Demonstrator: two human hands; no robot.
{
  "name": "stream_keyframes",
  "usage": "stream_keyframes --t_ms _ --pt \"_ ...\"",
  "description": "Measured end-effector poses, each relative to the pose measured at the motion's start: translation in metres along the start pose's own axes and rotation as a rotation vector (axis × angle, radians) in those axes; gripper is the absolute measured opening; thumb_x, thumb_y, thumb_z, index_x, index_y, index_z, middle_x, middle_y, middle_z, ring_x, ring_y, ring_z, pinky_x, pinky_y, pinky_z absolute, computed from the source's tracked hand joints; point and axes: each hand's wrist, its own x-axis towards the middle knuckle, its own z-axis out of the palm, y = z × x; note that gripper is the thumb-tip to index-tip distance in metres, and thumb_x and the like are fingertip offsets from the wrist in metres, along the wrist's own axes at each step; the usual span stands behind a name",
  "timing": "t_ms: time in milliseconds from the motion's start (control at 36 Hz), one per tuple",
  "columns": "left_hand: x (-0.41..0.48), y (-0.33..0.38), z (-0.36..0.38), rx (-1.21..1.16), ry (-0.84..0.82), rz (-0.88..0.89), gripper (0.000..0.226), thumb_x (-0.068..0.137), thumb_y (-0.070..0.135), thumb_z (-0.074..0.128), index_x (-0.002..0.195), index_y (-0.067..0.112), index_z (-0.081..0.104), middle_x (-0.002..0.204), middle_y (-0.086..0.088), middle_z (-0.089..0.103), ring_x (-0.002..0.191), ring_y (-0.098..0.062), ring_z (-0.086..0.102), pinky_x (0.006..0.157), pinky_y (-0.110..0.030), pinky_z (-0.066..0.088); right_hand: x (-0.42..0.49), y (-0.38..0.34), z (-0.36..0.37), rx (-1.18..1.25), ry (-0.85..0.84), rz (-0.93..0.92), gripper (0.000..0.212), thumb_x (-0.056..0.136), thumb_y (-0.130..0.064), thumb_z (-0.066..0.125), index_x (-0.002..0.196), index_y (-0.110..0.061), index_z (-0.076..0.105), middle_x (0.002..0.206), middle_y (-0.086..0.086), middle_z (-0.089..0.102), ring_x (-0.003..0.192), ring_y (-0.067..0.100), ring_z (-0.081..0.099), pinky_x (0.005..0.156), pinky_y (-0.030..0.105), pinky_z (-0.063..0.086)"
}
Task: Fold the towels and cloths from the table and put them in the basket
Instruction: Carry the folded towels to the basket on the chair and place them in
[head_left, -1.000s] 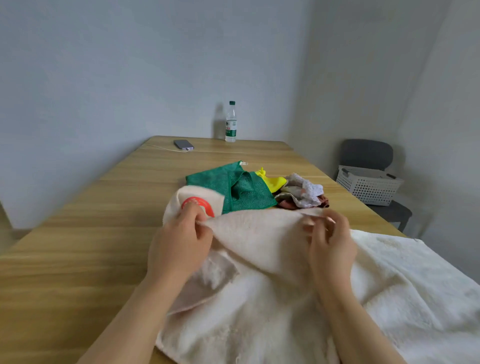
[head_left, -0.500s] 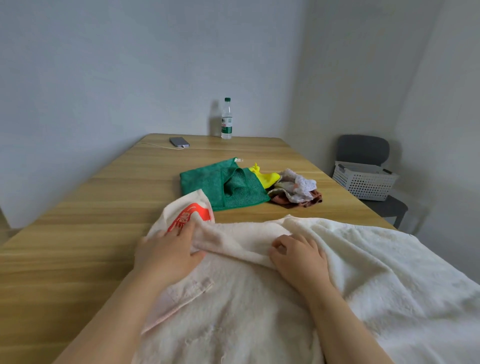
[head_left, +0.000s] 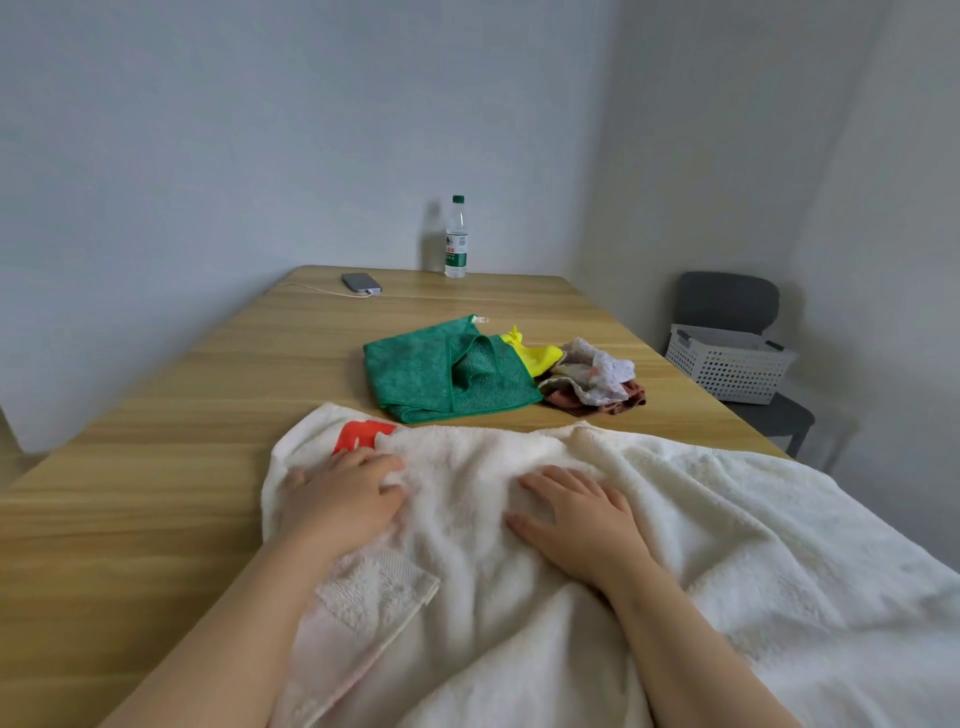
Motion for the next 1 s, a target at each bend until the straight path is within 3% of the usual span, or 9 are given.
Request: stream_keyframes --t_ms 111,167,278,361,472,611,694,806,1000 --pt "-0.006 -0.008 -0.005 -0.128 0.229 0.041 0.03 0.095 0.034 0.038 0.066 0.028 0.042 0.079 0.01 0.054 0.066 -0.009 0.049 0.062 -0.026 0.034 -0.002 -0.001 0.0 -0.01 -0.012 0.0 0.056 0.091 -0.061 0.036 0.142 -0.04 0.029 0.154 -0.017 0.02 0.144 0.008 0.01 0.113 0.034 0.009" --pt "-0.012 -0.012 -0.003 -0.094 0.306 0.039 0.037 0.095 0.04 0.038 0.061 0.028 0.039 0.06 0.009 0.045 0.058 -0.007 0.045 0.065 -0.025 0.035 -0.002 -0.002 0.0 -0.033 -0.025 -0.003 0.056 0.092 -0.061 0.033 0.143 -0.039 0.027 0.155 -0.016 0.017 0.144 0.008 0.008 0.114 0.034 0.008" --pt "-0.021 -0.016 0.0 -0.039 0.169 -0.029 0.023 0.092 0.033 0.038 0.107 0.044 0.052 0.108 0.02 0.055 0.106 -0.004 0.05 0.113 -0.046 0.009 -0.006 -0.006 -0.006 -0.072 -0.1 0.014 0.057 0.094 -0.06 0.029 0.146 -0.037 0.023 0.156 -0.014 0.013 0.144 0.009 0.006 0.115 0.036 0.007" --pt "-0.026 -0.017 -0.007 -0.086 0.114 -0.015 0.031 0.089 0.033 0.042 0.118 0.041 0.046 0.109 0.02 0.054 0.095 -0.006 0.053 0.109 -0.043 0.018 -0.008 -0.013 -0.013 -0.096 -0.132 0.052 0.05 0.097 -0.051 0.031 0.144 -0.037 0.026 0.155 -0.012 0.019 0.143 0.016 0.014 0.114 0.044 0.011" --pt "-0.028 -0.03 -0.024 -0.151 -0.022 0.045 0.026 0.083 0.026 0.055 0.105 0.032 0.042 0.093 0.012 0.05 0.074 -0.006 0.049 0.071 -0.025 0.039 -0.015 -0.017 -0.013 -0.083 -0.168 0.066 0.048 0.098 -0.046 0.032 0.144 -0.037 0.026 0.153 -0.013 0.02 0.141 0.016 0.016 0.11 0.045 0.018" --pt "-0.026 -0.04 -0.036 -0.173 -0.127 0.118 0.006 0.08 0.02 0.061 0.078 0.02 0.056 0.092 0.005 0.054 0.081 -0.012 0.053 0.072 -0.025 0.044 -0.028 -0.001 -0.01 -0.055 -0.137 0.113 0.052 0.095 -0.057 0.029 0.144 -0.042 0.02 0.156 -0.016 0.009 0.145 0.012 0.002 0.115 0.039 0.003" --pt "-0.027 -0.035 -0.035 -0.215 -0.162 0.134 0.041 0.086 0.043 0.059 0.056 0.017 0.05 0.073 0.0 0.052 0.068 -0.013 0.049 0.065 -0.026 0.039 -0.026 0.01 -0.014 -0.057 -0.158 0.143 0.055 0.094 -0.06 0.029 0.145 -0.044 0.018 0.157 -0.016 0.007 0.145 0.012 0.0 0.116 0.039 0.002" --pt "-0.03 -0.032 -0.033 -0.15 -0.085 0.155 0.042 0.087 0.053 0.052 0.061 0.02 0.047 0.069 0.004 0.048 0.067 -0.014 0.046 0.067 -0.028 0.035 -0.022 0.004 -0.021 -0.083 -0.174 0.165 0.052 0.096 -0.051 0.033 0.145 -0.037 0.024 0.155 -0.013 0.017 0.144 0.017 0.011 0.115 0.042 0.011" --pt "-0.049 -0.04 -0.031 0.173 0.168 -0.068 0.03 0.089 0.053 0.044 0.111 0.034 0.05 0.118 -0.001 0.041 0.113 -0.022 0.037 0.093 -0.033 0.034 -0.029 -0.049 -0.018 -0.047 0.129 0.069 0.03 0.095 -0.031 0.043 0.12 -0.021 0.056 0.121 0.004 0.052 0.117 0.024 0.046 0.093 0.033 0.036"
